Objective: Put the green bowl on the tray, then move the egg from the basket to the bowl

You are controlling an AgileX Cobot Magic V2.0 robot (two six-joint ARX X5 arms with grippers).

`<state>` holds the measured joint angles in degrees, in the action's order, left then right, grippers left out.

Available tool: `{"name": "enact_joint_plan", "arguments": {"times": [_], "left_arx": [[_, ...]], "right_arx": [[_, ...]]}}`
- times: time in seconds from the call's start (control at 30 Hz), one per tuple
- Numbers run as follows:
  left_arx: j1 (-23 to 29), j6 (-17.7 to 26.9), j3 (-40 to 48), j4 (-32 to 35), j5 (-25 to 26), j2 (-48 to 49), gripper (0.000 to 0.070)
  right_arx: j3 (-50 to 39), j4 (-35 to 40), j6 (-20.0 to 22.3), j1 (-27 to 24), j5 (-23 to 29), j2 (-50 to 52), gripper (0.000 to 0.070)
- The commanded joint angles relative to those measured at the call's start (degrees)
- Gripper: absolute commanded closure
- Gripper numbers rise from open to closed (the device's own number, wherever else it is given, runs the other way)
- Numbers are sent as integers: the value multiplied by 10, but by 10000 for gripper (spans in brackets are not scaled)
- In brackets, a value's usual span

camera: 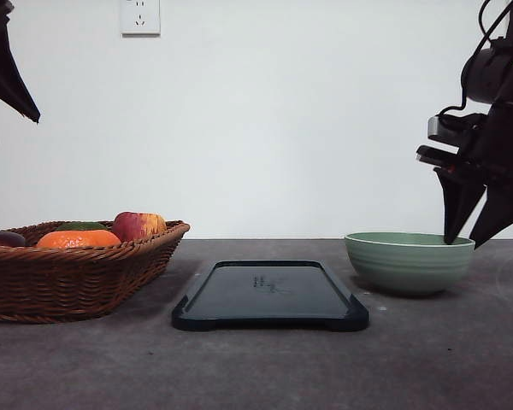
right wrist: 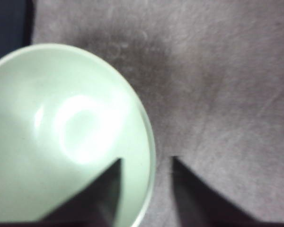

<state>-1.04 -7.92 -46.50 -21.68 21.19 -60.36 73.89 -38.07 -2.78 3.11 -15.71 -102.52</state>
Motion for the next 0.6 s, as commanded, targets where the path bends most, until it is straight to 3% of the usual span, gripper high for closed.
{"name": "enact_joint_plan", "arguments": {"times": [0.0,0.03,0.23,0.57], "left_arx": [[-1,8,-12,3,3,-3,310],[-1,8,-12,3,3,-3,310],[-1,8,-12,3,3,-3,310],[-1,8,-12,2,3,-3,310]], "right_arx": [[12,6,6,2,9,-10,671],[12,8,6,2,12,-10,698],[36,-20,2,1,23,-10,700],[182,-190,2,41,-15,-10,700]]}}
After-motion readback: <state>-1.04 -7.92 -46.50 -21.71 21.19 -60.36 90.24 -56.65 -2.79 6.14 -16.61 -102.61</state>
